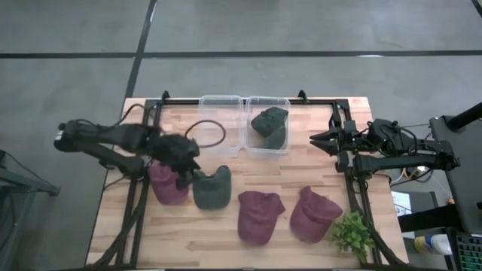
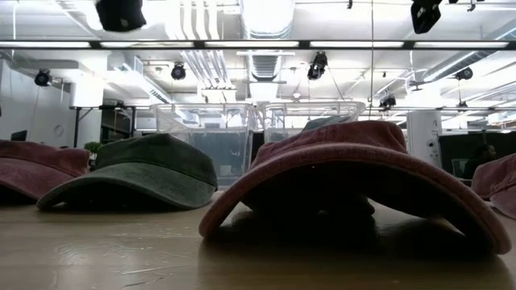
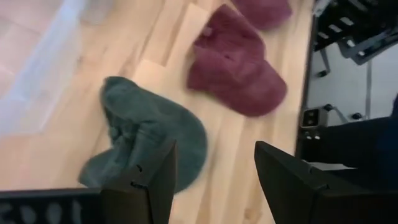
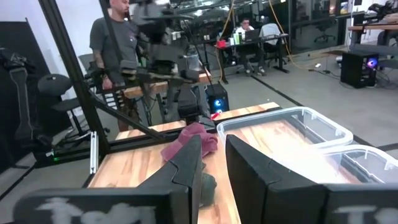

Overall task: Pick & Place hat
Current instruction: Put the black cap into the right transparent bin

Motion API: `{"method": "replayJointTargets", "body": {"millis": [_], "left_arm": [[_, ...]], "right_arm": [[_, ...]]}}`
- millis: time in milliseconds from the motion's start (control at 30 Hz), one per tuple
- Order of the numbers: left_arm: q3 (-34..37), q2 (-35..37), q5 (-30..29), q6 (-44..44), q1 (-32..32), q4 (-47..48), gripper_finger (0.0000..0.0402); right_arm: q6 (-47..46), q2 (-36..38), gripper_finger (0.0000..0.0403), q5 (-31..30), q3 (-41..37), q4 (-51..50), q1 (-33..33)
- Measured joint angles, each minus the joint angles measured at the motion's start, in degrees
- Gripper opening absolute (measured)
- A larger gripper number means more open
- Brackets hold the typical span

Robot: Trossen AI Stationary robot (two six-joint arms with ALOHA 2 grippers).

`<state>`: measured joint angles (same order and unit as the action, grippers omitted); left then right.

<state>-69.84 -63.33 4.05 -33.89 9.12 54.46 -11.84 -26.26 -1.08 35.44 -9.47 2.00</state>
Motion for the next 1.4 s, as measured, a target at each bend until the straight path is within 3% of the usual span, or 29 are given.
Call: {"method": "replayJointTargets", "body": {"millis": [333, 933, 1200, 1400], "left_arm": [[0.54, -5.5, -15.38, -7.23, 12.5, -0.04, 0.0206], [8.87, -13.57, -15.71, -10.89, 12.64, -5.31, 0.0207], [11.1, -13.96, -15.73, -9.7, 12.66, -13.06, 0.0206], [11.12, -13.77, -16.12, -9.75, 12.66, -13.89, 0.0206]], "right_arm": [[-0.06, 0.0, 0.0068, 0.0, 0.0, -0.03, 0.0], [-0.2, 0.0, 0.0068, 0.02, 0.0, -0.17, 0.0], [-0.18, 0.0, 0.0068, 0.03, 0.02, -0.2, 0.0], [-0.17, 0.0, 0.0068, 0.04, 0.02, -0.34, 0.0]]}}
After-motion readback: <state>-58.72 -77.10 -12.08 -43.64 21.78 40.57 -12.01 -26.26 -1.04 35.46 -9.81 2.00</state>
